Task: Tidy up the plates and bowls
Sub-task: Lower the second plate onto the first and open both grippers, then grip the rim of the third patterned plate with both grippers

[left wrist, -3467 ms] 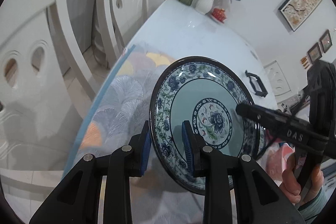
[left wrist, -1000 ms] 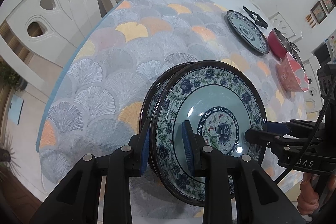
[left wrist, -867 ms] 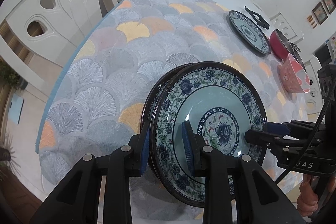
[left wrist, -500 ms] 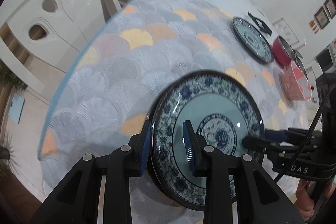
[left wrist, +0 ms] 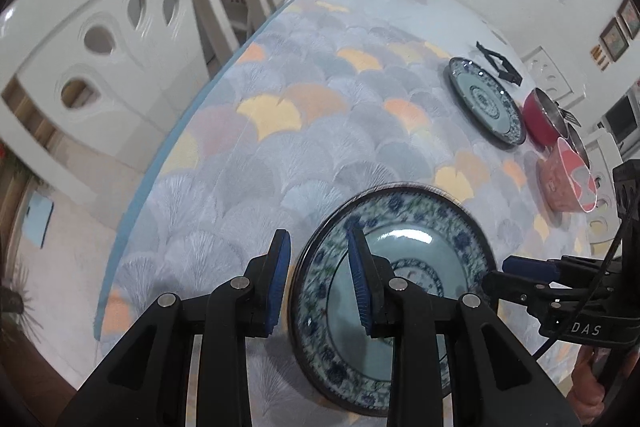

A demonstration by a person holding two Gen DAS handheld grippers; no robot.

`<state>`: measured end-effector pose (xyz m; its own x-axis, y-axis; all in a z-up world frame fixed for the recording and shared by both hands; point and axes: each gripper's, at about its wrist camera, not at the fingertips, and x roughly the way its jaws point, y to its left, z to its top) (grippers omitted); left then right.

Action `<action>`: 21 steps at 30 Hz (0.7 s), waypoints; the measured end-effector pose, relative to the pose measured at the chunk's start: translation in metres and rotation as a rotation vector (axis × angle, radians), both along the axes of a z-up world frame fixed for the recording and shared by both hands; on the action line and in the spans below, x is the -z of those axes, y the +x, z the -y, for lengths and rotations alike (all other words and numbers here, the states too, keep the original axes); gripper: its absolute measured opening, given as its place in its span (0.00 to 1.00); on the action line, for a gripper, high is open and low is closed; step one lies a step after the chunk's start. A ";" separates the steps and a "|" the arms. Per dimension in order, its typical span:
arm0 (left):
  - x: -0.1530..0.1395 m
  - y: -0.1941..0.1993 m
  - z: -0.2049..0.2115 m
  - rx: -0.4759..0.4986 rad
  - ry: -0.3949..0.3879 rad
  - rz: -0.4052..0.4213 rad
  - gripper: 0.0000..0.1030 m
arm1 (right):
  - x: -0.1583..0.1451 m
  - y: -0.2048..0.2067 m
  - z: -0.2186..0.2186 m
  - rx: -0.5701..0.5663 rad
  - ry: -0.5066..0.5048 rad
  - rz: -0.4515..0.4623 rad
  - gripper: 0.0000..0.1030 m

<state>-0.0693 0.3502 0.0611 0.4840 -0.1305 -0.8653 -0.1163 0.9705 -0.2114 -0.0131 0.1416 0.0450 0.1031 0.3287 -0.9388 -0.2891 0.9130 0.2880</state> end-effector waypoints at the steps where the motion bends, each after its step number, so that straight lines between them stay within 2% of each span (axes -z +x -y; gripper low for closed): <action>1: -0.003 0.002 0.002 0.009 0.005 0.010 0.26 | -0.003 0.001 0.003 0.013 0.002 0.008 0.52; 6: -0.022 0.014 0.014 0.071 0.027 0.055 0.26 | -0.017 0.010 0.014 0.060 0.025 0.030 0.53; 10: -0.036 0.031 0.023 0.114 0.015 0.088 0.27 | -0.031 0.019 0.024 0.100 0.035 0.059 0.53; 12: -0.046 0.042 0.029 0.141 0.012 0.112 0.34 | -0.038 0.025 0.031 0.132 0.043 0.074 0.54; 16: -0.064 0.065 0.040 0.211 -0.010 0.152 0.41 | -0.053 0.043 0.054 0.239 0.076 0.093 0.55; 18: -0.070 0.079 0.044 0.239 -0.028 0.163 0.52 | -0.058 0.051 0.064 0.293 0.097 0.099 0.55; 21: -0.079 0.099 0.055 0.293 -0.059 0.181 0.53 | -0.063 0.058 0.077 0.389 0.106 0.109 0.55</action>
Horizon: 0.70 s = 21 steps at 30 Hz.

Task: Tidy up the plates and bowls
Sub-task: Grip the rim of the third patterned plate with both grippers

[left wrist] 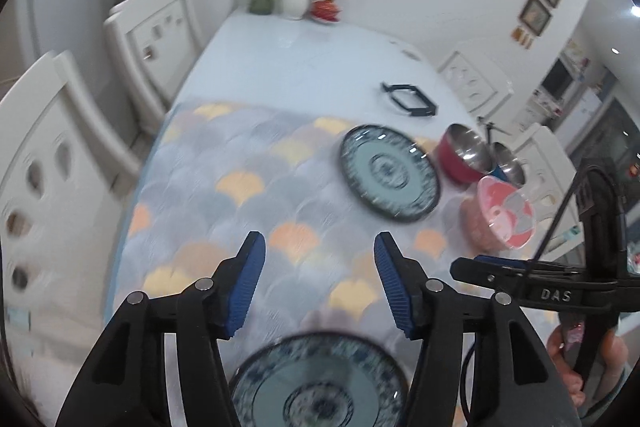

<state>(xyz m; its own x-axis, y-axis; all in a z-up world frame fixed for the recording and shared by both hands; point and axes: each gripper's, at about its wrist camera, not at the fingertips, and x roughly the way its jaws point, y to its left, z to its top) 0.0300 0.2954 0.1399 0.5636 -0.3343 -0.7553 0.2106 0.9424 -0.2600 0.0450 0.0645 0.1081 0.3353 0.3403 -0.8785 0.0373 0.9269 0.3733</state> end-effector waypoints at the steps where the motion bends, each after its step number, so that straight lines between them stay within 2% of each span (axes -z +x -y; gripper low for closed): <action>1: -0.002 0.008 0.004 0.024 0.001 0.005 0.53 | -0.001 0.002 0.005 0.035 0.000 -0.003 0.55; 4: -0.006 0.032 0.019 0.081 0.014 0.016 0.59 | -0.002 0.011 0.018 0.125 -0.010 -0.022 0.55; 10: 0.006 0.086 0.052 0.154 0.069 -0.005 0.59 | 0.005 0.045 0.037 0.249 -0.048 -0.061 0.55; 16: 0.039 0.141 0.071 0.204 0.030 -0.097 0.59 | 0.035 0.070 0.041 0.335 -0.010 -0.153 0.55; 21: 0.071 0.181 0.081 0.251 -0.015 -0.186 0.57 | 0.052 0.079 0.028 0.384 -0.061 -0.183 0.55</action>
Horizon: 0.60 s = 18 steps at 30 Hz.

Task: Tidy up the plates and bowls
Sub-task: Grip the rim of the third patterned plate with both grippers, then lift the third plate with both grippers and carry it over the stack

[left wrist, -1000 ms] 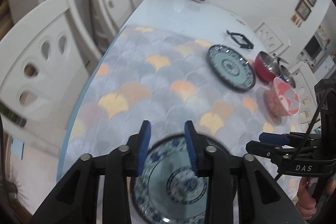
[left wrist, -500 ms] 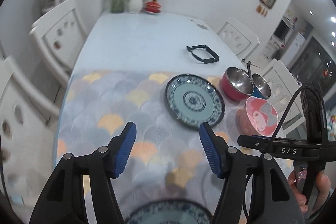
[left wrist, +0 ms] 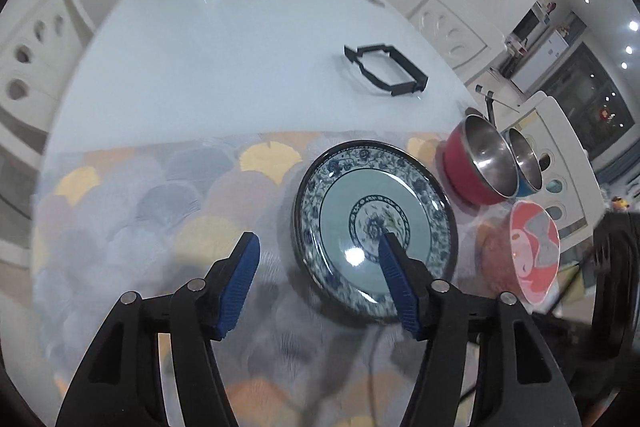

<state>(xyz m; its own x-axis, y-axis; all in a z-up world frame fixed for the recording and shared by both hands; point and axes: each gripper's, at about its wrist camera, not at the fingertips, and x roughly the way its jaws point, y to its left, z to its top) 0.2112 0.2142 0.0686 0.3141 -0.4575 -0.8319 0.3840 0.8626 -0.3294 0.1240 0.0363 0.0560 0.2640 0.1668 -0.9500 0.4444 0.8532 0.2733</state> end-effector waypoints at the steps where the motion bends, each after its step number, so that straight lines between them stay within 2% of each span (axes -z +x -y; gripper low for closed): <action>1: 0.005 0.006 0.000 0.008 -0.011 -0.015 0.56 | 0.003 0.002 -0.001 0.009 -0.011 -0.007 0.55; 8: 0.036 0.040 0.014 0.051 -0.046 -0.091 0.41 | 0.023 0.010 0.007 0.074 -0.017 -0.036 0.55; 13: 0.050 0.056 0.024 0.070 -0.051 -0.115 0.38 | 0.035 0.010 0.016 0.105 0.019 -0.051 0.54; 18: 0.054 0.065 0.032 0.097 -0.068 -0.115 0.38 | 0.036 0.009 0.018 0.104 0.017 -0.019 0.53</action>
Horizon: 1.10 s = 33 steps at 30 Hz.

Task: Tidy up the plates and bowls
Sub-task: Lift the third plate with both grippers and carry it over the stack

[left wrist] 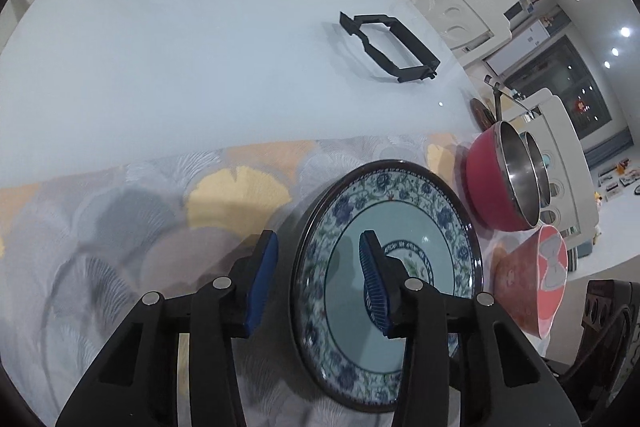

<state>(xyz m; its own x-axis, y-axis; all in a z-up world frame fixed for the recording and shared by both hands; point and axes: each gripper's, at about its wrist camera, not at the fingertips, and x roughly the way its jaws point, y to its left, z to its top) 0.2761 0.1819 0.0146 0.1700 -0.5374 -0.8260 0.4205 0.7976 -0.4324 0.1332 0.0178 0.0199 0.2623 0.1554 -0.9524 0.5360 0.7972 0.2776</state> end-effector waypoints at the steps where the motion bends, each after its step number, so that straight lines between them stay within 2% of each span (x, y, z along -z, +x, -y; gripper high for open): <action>1: 0.001 0.002 0.003 0.006 -0.003 0.001 0.38 | 0.000 0.000 0.000 0.000 -0.002 0.005 0.51; 7: 0.002 0.007 0.014 0.055 -0.026 0.015 0.37 | 0.000 0.009 -0.001 -0.033 -0.022 0.037 0.44; 13: -0.002 -0.005 0.008 0.078 0.001 0.054 0.37 | -0.001 0.010 -0.010 -0.127 -0.076 0.047 0.43; 20: -0.009 -0.032 -0.022 0.026 0.028 0.066 0.37 | -0.004 0.013 -0.018 -0.212 -0.034 0.065 0.43; 26: -0.027 -0.062 -0.058 -0.061 0.028 0.088 0.37 | -0.010 0.004 -0.035 -0.332 0.029 0.078 0.43; 33: -0.070 -0.118 -0.097 -0.150 0.027 0.169 0.37 | -0.047 -0.030 -0.061 -0.512 0.018 0.196 0.43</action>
<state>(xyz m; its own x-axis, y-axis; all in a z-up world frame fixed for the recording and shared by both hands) 0.1578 0.2785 0.0841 0.3836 -0.4736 -0.7929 0.3610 0.8671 -0.3433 0.1036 0.0789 0.0670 0.3213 0.3257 -0.8892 0.0172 0.9368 0.3494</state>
